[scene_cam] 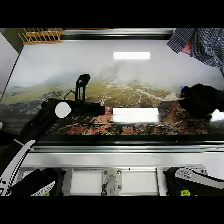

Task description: Fold the clothes and pants, and hang the long-sleeved shirts on hangers.

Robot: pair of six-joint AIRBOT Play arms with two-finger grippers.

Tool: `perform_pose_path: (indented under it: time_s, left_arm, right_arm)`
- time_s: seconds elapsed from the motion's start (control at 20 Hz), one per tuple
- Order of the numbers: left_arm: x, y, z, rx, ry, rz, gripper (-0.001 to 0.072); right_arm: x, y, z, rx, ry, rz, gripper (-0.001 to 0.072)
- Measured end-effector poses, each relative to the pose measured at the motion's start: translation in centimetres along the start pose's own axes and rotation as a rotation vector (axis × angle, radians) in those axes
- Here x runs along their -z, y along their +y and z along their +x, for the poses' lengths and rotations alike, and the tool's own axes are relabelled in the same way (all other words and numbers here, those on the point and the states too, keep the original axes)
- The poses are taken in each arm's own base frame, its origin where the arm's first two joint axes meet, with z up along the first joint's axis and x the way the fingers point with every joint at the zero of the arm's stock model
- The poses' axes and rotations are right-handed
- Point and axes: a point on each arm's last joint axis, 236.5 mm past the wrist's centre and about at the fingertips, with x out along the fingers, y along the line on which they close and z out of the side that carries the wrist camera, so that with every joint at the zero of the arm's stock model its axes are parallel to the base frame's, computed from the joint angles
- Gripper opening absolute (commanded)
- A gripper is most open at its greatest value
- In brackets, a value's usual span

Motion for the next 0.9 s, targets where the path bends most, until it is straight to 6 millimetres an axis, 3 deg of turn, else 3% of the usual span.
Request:
perform_pose_path:
  time_s: [0.15, 0.35, 0.4, 0.45, 0.5, 0.55, 0.6, 0.7, 0.8, 0.9]
  left_arm:
    - [0.3, -0.1, 0.6, -0.001, 0.015, 0.000, 0.0010]
    - [0.3, 0.6, 0.7, -0.011, 0.020, -0.014, 0.0010]
    - [0.3, 0.8, 0.7, -0.014, 0.025, -0.019, 0.0010]
    - [0.4, 1.0, 0.7, -0.018, 0.030, -0.022, 0.0010]
    - [0.6, 1.1, 0.6, -0.020, 0.038, -0.024, 0.0010]
    - [0.8, 1.2, 0.6, -0.022, 0.049, -0.025, 0.0010]
    - [1.1, 1.2, 0.6, -0.024, 0.061, -0.025, 0.0010]
    - [1.6, 1.1, 0.6, -0.024, 0.081, -0.022, 0.0010]
    - [1.9, 1.0, 0.6, -0.023, 0.093, -0.019, 0.0010]
    - [2.1, 1.0, 0.6, -0.023, 0.100, -0.017, 0.0010]
  right_arm:
    - [2.5, -5.2, -2.1, 0.144, -0.001, 0.092, 0.0033]
    - [7.8, -8.0, -3.5, 0.228, 0.046, 0.149, 0.0042]
    - [9.0, -8.4, -3.7, 0.239, 0.062, 0.157, 0.0121]
    - [10.1, -8.7, -3.9, 0.249, 0.080, 0.162, 0.0323]
    - [11.1, -8.9, -4.2, 0.259, 0.100, 0.165, 0.0607]
    - [11.8, -9.3, -4.5, 0.275, 0.112, 0.157, 0.0699]
    - [12.1, -9.7, -4.9, 0.296, 0.124, 0.140, 0.0699]
    - [11.4, -10.7, -6.6, 0.356, 0.116, 0.087, 0.0698]
    - [8.6, -10.7, -8.9, 0.394, 0.051, 0.020, 0.0698]
    - [5.5, -8.3, -11.1, 0.366, -0.046, -0.070, 0.0698]
